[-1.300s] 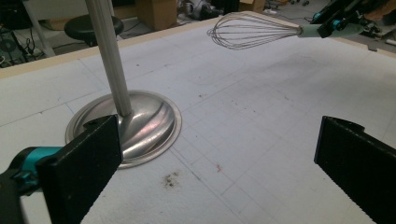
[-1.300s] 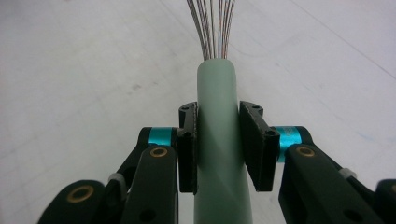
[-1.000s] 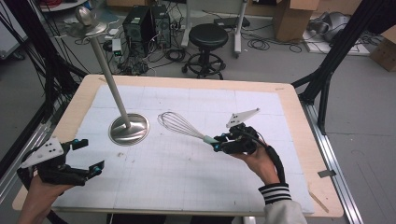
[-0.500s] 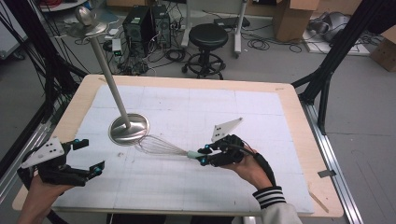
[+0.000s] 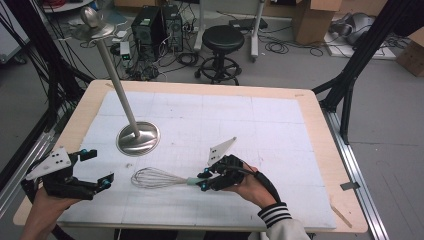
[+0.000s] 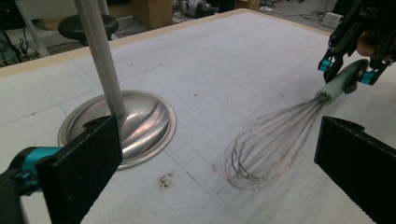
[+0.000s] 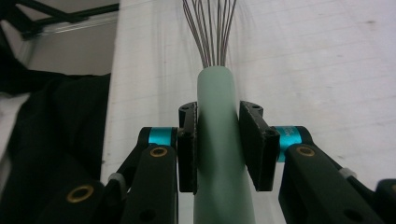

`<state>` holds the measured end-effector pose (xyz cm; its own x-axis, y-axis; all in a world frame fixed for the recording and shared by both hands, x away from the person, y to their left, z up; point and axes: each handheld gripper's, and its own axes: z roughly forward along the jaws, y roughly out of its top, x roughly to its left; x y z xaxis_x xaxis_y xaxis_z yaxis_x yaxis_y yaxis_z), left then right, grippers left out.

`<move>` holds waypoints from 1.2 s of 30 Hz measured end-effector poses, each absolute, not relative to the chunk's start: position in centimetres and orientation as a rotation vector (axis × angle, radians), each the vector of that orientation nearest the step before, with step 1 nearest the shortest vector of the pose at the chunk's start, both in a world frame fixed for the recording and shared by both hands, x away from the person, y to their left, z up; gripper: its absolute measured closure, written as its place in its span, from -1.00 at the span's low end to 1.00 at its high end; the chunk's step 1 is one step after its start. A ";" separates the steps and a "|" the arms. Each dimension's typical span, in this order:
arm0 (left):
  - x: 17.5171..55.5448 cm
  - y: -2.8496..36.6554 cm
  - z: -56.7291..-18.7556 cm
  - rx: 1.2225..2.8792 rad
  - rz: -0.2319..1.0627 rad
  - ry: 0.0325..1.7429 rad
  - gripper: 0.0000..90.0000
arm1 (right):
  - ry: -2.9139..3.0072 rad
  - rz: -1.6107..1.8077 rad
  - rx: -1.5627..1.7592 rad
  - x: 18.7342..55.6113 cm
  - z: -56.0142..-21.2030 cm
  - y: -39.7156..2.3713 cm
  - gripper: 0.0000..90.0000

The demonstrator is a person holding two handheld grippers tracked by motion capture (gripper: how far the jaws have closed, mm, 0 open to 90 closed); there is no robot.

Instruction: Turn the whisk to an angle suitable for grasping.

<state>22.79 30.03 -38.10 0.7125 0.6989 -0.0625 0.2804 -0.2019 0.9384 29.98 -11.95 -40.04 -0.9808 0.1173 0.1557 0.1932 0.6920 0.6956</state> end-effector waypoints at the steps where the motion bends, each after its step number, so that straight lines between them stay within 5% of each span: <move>1: 22.8 30.0 -38.1 1.784 0.459 0.774 -0.96 | -2.808 -1.146 -0.236 29.8 -40.2 -11.5 0.54; 30: 22.9 29.9 -38.2 1.793 0.452 0.767 -0.96 | -2.871 -0.998 -0.186 30.2 -42.7 -9.9 0.52; 36: 22.8 29.9 -38.2 1.794 0.451 0.765 -0.96 | -2.885 -1.001 -0.267 30.2 -42.8 -10.0 0.16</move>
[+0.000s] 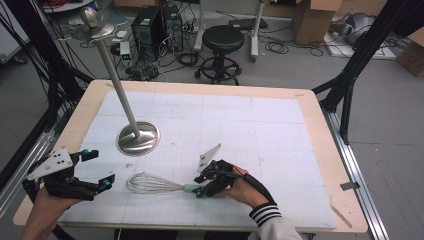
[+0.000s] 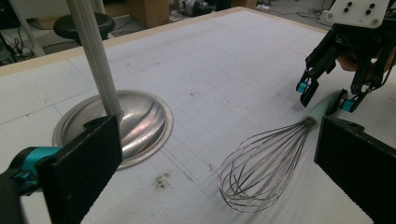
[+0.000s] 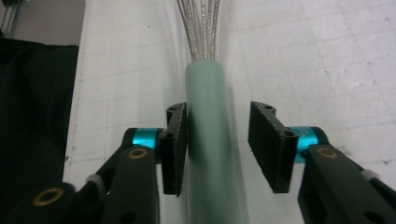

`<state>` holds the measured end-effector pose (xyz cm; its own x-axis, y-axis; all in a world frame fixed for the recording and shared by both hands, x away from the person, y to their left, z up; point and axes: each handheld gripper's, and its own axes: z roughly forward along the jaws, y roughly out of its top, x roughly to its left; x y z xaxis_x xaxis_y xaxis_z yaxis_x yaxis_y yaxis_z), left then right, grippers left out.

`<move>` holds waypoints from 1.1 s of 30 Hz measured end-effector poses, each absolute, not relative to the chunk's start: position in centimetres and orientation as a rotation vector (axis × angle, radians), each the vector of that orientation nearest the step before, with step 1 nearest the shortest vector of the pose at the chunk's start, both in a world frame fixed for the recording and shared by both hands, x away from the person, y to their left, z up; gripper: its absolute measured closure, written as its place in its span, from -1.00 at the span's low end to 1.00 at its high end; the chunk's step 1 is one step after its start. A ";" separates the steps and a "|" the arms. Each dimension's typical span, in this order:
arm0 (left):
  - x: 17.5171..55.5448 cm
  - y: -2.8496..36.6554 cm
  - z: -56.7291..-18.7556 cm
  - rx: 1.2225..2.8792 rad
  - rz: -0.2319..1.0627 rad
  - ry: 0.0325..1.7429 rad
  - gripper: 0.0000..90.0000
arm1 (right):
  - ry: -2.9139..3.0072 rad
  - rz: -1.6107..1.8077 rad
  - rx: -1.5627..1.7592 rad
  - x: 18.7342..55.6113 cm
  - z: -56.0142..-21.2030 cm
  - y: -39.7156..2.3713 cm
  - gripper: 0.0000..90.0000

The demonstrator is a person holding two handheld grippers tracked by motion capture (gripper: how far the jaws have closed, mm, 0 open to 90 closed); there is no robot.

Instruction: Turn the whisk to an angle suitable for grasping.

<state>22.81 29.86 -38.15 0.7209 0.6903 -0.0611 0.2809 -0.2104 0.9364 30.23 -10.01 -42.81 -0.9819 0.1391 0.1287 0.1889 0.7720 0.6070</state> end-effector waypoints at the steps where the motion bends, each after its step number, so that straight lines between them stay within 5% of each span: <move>1: 22.8 29.9 -38.1 1.795 0.451 0.765 -0.96 | -2.891 -1.011 -0.272 30.3 -42.8 -10.1 0.07; 7: 22.8 29.8 -38.2 1.800 0.449 0.765 -0.96 | -2.884 -1.071 -0.334 30.1 -42.1 -10.7 -0.58; 13: 22.9 29.7 -38.2 1.805 0.451 0.765 -0.96 | -2.836 -1.188 -0.455 30.1 -41.4 -11.8 -0.77; 15: 22.9 29.6 -38.2 1.806 0.449 0.765 -0.96 | -2.832 -1.273 -0.503 29.7 -41.0 -12.6 -0.99; 33: 23.0 28.7 -38.3 1.829 0.443 0.745 -0.96 | -2.742 -1.683 -0.708 27.7 -38.3 -19.0 -0.99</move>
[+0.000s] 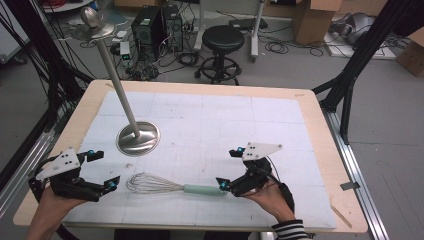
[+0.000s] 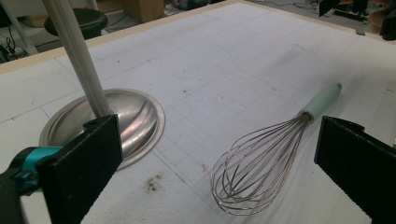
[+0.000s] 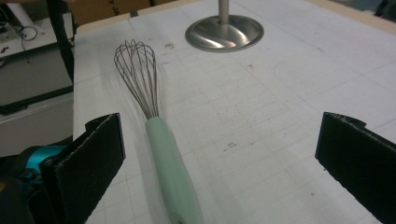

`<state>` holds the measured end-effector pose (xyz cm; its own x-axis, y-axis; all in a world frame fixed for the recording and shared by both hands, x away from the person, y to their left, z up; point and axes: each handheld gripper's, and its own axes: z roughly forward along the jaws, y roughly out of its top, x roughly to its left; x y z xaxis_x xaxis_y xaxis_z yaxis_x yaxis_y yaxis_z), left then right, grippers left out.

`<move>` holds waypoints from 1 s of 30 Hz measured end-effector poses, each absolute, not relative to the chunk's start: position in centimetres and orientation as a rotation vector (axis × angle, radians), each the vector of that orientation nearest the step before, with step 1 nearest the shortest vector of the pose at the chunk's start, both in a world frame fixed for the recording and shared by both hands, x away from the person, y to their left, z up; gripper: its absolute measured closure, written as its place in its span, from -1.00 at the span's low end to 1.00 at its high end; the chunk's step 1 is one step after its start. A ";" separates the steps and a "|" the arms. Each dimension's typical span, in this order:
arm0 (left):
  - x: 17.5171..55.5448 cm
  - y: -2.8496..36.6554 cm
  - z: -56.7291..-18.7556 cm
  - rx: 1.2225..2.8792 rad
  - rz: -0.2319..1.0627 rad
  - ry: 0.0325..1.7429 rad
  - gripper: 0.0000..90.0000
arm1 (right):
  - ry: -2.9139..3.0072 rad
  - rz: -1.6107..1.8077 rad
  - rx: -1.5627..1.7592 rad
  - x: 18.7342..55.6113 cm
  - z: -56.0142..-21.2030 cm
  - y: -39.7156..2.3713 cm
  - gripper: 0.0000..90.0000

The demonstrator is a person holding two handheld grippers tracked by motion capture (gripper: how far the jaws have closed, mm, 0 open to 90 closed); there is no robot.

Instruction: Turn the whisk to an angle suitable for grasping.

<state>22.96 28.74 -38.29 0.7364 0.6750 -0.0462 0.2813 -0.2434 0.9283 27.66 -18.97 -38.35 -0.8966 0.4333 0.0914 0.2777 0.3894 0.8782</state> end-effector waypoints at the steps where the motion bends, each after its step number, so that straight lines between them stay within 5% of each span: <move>1: 23.0 28.8 -38.3 1.829 0.443 0.743 -0.96 | 2.472 1.532 0.645 27.5 -38.2 -19.3 -0.99; 30: 22.4 28.9 -37.4 1.816 0.438 0.723 -0.96 | 2.103 1.588 0.834 24.3 -35.9 -29.9 -0.99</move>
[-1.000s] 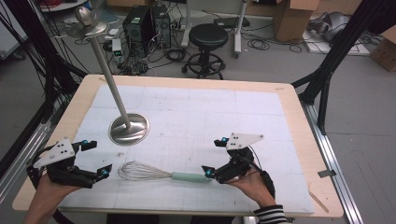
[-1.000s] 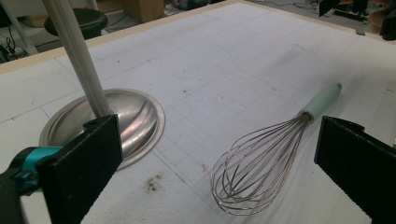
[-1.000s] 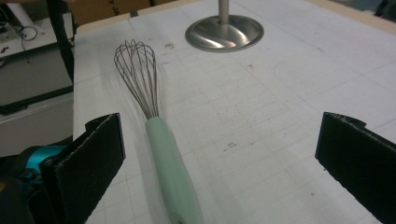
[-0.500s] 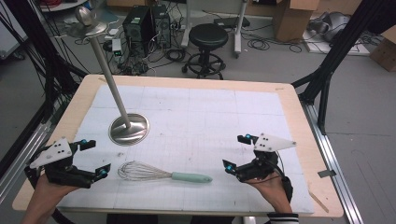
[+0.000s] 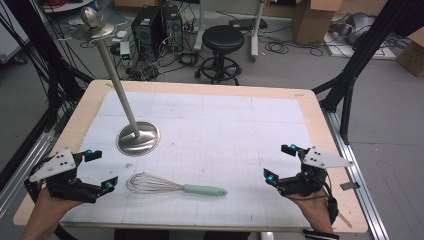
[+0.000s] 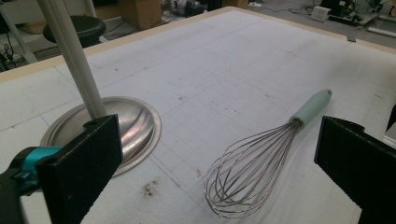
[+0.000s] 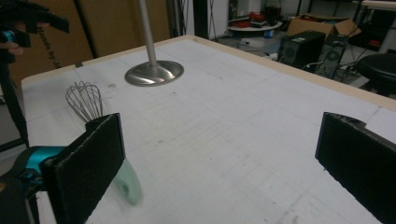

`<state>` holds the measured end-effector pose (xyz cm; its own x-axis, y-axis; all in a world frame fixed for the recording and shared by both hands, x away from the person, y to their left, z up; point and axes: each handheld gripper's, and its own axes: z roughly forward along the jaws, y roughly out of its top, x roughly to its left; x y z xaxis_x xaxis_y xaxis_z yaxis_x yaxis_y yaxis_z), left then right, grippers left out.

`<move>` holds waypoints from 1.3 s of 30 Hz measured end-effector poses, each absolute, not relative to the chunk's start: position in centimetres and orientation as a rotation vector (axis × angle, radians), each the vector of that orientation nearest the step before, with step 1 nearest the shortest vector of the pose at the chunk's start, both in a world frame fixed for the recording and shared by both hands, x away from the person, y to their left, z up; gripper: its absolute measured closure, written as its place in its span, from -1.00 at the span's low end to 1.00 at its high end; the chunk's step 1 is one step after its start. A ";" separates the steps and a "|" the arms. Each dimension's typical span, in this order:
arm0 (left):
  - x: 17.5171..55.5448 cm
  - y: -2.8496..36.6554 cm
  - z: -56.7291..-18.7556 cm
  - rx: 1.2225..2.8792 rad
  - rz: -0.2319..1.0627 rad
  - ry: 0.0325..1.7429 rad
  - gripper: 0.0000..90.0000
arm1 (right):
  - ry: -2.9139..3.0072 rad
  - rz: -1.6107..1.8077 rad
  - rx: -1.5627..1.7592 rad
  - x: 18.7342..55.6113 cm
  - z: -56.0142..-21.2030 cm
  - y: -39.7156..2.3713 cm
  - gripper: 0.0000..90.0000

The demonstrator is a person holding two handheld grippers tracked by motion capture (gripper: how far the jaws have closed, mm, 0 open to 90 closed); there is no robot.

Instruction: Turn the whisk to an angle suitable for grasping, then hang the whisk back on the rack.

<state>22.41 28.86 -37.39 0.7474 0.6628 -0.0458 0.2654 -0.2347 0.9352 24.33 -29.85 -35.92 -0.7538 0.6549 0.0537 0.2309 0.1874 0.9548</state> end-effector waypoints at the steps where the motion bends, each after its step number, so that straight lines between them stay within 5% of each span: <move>1: 22.4 28.8 -37.3 1.820 0.436 0.724 -0.96 | 2.103 1.588 0.834 24.3 -35.9 -29.9 -0.99; 23: 22.8 27.0 -35.3 1.857 0.443 0.664 -0.96 | 2.025 1.625 0.844 23.6 -35.1 -31.7 -0.99; 39: 24.1 22.2 -33.3 1.912 0.402 0.498 -0.96 | 2.022 1.634 0.861 23.6 -35.4 -32.0 -0.99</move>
<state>24.12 22.18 -33.27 0.8556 0.5154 0.0477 0.1552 -0.3433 0.9263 23.64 -32.01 -35.37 -0.7302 0.6796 0.0702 0.2112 0.1268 0.9692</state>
